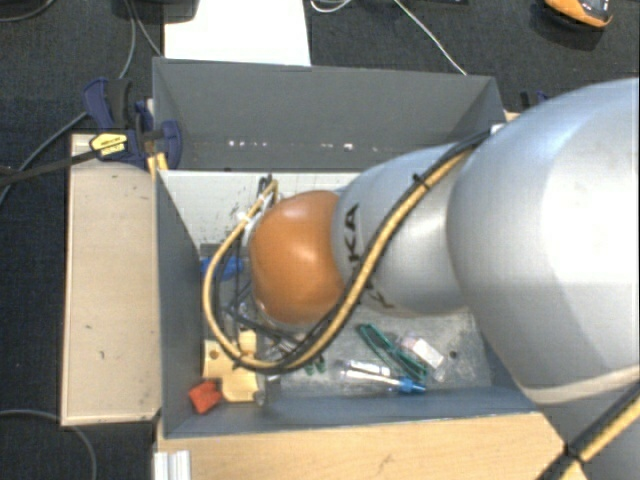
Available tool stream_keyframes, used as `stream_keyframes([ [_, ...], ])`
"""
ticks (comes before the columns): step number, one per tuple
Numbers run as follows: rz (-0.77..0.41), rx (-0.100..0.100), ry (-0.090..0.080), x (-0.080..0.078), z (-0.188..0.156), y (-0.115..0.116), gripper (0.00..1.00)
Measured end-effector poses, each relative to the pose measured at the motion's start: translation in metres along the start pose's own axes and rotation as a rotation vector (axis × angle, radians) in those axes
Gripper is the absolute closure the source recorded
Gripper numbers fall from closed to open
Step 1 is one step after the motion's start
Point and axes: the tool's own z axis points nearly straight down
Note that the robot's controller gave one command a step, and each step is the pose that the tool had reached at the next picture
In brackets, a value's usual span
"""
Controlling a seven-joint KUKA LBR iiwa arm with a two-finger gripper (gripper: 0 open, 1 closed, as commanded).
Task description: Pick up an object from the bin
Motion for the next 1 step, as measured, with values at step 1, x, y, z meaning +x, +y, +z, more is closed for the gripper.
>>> stream_keyframes([
  [1, -0.616, 0.005, -0.002, -0.0213, 0.0104, 0.0042, 1.0],
])
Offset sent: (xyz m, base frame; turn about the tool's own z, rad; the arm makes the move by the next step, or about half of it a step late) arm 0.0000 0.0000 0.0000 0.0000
